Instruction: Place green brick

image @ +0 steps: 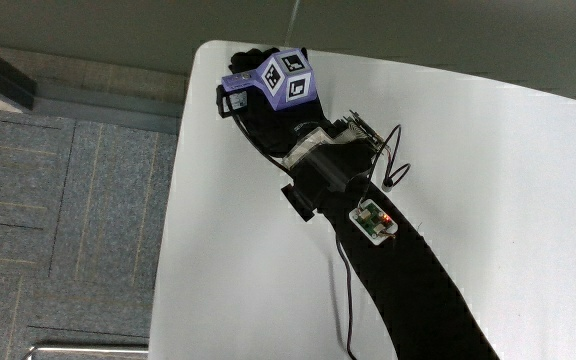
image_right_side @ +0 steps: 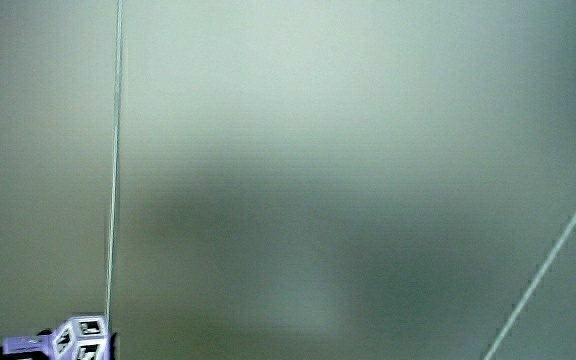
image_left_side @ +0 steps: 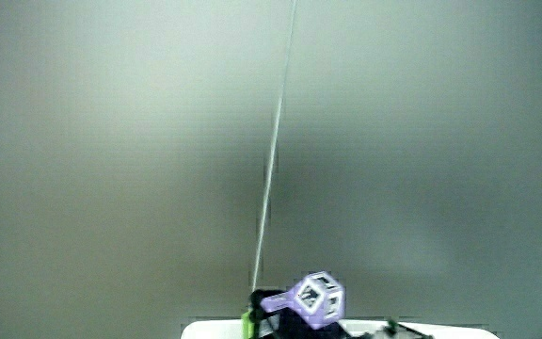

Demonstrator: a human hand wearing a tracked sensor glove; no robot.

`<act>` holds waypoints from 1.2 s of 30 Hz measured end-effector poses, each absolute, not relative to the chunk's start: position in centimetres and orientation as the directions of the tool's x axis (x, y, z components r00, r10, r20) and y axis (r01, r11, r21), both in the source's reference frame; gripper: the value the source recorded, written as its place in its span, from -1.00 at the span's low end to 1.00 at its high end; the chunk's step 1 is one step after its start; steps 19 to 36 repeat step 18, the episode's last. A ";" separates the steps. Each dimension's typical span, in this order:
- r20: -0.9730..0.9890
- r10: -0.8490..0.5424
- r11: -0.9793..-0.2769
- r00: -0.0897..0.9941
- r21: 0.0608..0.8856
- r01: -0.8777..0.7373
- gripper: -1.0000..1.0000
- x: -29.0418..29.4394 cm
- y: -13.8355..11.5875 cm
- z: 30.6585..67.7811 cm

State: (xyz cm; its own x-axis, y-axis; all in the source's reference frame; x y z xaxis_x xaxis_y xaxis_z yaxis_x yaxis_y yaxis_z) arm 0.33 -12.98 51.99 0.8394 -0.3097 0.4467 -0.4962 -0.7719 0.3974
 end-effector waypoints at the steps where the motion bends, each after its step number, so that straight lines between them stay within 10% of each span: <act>1: 0.433 -0.317 -0.778 0.844 0.391 -0.492 -0.55 0.4 -12.9 51.9; 14: 0.461 -0.332 -0.790 0.823 0.341 -0.509 -1.00 1.1 -12.4 52.6; 36: 0.490 -0.327 -0.793 0.808 0.324 -0.517 -1.00 1.6 -12.3 52.5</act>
